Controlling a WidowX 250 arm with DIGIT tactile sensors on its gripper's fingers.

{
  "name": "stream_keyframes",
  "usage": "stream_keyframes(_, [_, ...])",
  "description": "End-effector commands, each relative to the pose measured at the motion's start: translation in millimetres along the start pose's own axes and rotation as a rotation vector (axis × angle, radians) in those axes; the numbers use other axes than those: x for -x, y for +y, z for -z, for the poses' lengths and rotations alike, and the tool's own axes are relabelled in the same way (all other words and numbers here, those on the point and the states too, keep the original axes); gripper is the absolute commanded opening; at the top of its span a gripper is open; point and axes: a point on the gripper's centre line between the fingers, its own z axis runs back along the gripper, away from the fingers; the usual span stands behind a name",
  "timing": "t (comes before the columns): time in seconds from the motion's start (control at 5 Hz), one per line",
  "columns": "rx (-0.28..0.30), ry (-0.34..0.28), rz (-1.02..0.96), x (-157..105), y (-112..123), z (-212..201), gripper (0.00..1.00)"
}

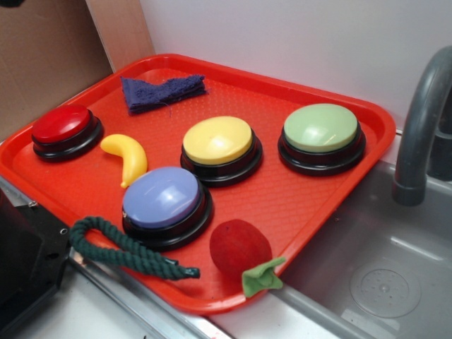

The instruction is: Push the green button.

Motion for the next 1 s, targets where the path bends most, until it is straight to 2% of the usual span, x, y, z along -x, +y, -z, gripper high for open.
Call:
stream_keyframes(0.0, [0.000, 0.000, 0.000, 0.0, 0.0, 0.0, 1.00])
stream_keyframes(0.2, [-0.037, -0.081, 0.195, -46.1, -39.6, 29.6, 1.00])
stream_keyframes(0.8, [-0.037, -0.081, 0.195, -46.1, -39.6, 29.6, 1.00])
